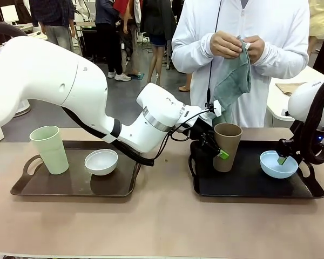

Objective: Set up a tray with a mat and arrange the tableware.
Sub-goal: Pick up the Picnic Bowl and Reusable plastic cup from the Handle tray in front of the human's position and hold them in the air.

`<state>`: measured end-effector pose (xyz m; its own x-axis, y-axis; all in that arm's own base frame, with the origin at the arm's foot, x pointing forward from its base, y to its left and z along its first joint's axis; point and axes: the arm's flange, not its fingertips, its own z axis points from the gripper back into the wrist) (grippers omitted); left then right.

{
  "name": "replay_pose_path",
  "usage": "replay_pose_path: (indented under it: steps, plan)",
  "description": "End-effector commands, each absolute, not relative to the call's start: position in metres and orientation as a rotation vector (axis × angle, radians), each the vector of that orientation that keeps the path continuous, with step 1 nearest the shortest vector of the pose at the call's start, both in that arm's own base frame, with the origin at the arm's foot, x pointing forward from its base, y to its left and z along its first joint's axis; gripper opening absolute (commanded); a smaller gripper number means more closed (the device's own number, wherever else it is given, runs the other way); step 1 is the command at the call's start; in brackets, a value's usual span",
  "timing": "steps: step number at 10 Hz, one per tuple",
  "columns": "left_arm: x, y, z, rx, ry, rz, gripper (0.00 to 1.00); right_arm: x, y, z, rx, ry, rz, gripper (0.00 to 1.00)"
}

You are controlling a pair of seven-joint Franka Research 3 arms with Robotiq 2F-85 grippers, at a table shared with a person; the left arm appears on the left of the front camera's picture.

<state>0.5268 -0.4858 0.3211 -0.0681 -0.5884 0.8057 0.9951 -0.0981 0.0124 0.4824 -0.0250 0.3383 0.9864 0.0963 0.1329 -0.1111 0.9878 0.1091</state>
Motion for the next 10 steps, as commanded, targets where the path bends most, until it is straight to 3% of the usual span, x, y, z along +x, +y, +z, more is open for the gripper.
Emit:
replay_pose_path:
  steps: [1, 2, 3, 4, 5, 6, 7, 10]
  plan:
    - [0.525, -0.486, 0.320, -0.779, -0.764, -1.546, 0.00, 0.486, -0.032, 0.334, 0.146, -0.141, 0.119, 0.00]
    - [0.524, -0.487, 0.320, -0.776, -0.764, -1.545, 0.00, 0.485, -0.032, 0.335, 0.145, -0.142, 0.120, 0.00]
    - [0.523, -0.487, 0.320, -0.775, -0.765, -1.543, 0.26, 0.486, -0.032, 0.335, 0.142, -0.144, 0.120, 0.02]
    - [0.523, -0.487, 0.321, -0.775, -0.765, -1.540, 0.26, 0.486, -0.032, 0.336, 0.141, -0.146, 0.118, 0.00]
    - [0.522, -0.487, 0.321, -0.776, -0.766, -1.538, 0.00, 0.486, -0.032, 0.336, 0.141, -0.147, 0.119, 0.00]
    - [0.521, -0.487, 0.321, -0.775, -0.768, -1.536, 0.26, 0.486, -0.032, 0.335, 0.139, -0.145, 0.119, 0.00]
    - [0.521, -0.486, 0.322, -0.775, -0.775, -1.530, 0.00, 0.486, -0.032, 0.336, 0.135, -0.144, 0.118, 0.00]
    - [0.518, -0.475, 0.327, -0.766, -0.765, -1.482, 0.00, 0.487, -0.030, 0.339, 0.113, -0.149, 0.102, 0.00]
